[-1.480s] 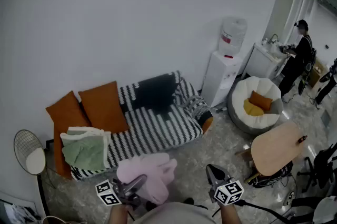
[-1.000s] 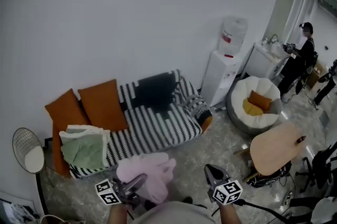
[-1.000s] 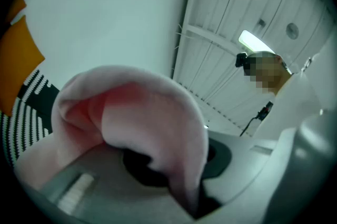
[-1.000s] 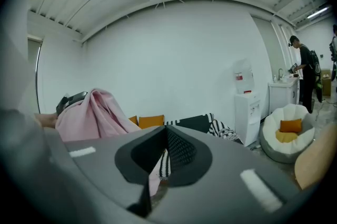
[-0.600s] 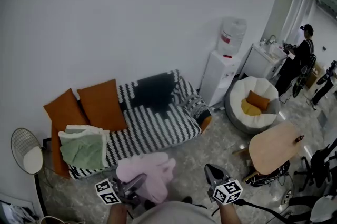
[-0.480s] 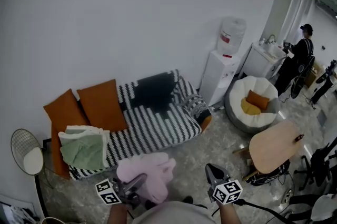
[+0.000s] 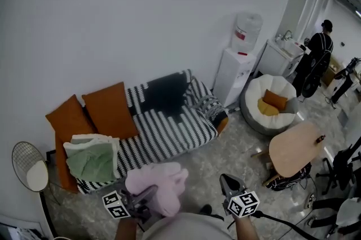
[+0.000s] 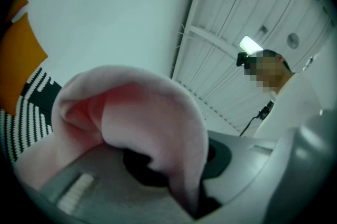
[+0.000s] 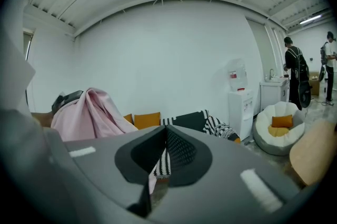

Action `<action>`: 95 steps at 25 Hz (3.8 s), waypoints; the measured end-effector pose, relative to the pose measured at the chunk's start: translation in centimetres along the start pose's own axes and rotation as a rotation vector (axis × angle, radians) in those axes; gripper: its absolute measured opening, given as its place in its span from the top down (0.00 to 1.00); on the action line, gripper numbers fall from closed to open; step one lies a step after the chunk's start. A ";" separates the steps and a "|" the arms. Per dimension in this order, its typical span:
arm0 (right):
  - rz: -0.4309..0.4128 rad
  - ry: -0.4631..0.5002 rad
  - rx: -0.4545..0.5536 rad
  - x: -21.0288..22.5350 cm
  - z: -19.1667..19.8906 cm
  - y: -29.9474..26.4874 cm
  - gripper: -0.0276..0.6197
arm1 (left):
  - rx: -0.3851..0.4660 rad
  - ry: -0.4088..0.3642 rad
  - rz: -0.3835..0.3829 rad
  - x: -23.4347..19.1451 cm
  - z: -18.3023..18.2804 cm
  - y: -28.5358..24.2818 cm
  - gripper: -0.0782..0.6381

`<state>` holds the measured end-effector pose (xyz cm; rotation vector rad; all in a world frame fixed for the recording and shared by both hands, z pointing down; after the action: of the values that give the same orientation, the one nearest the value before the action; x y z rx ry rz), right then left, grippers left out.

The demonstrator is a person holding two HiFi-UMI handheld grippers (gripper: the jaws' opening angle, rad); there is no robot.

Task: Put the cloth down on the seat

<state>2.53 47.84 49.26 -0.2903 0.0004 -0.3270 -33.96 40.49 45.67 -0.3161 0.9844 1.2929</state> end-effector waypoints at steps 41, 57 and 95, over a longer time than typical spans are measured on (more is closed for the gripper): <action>-0.060 -0.028 -0.101 0.9 -0.6 -11.9 0.95 | -0.013 0.035 -0.093 -8.3 -7.0 0.0 0.78; -0.168 0.001 -0.118 12.6 -2.3 -20.7 0.95 | 0.030 0.022 -0.190 -14.4 -8.2 -9.2 0.78; -0.068 -0.022 -0.159 21.7 -6.9 -35.8 0.95 | -0.148 0.035 -0.145 -29.1 -21.4 -19.6 0.78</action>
<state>11.46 6.63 53.74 -0.4525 -0.0048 -0.3923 -24.20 0.73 49.18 -0.5173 0.8802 1.2331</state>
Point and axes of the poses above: the fingertips, and each gripper's own axes: y backward along the fingers, x to its right, z out of its underside, the point moved 9 cm from there along y, backward along the fingers, and after that the axes turned 11 degrees about y, right-handed, at the moved point
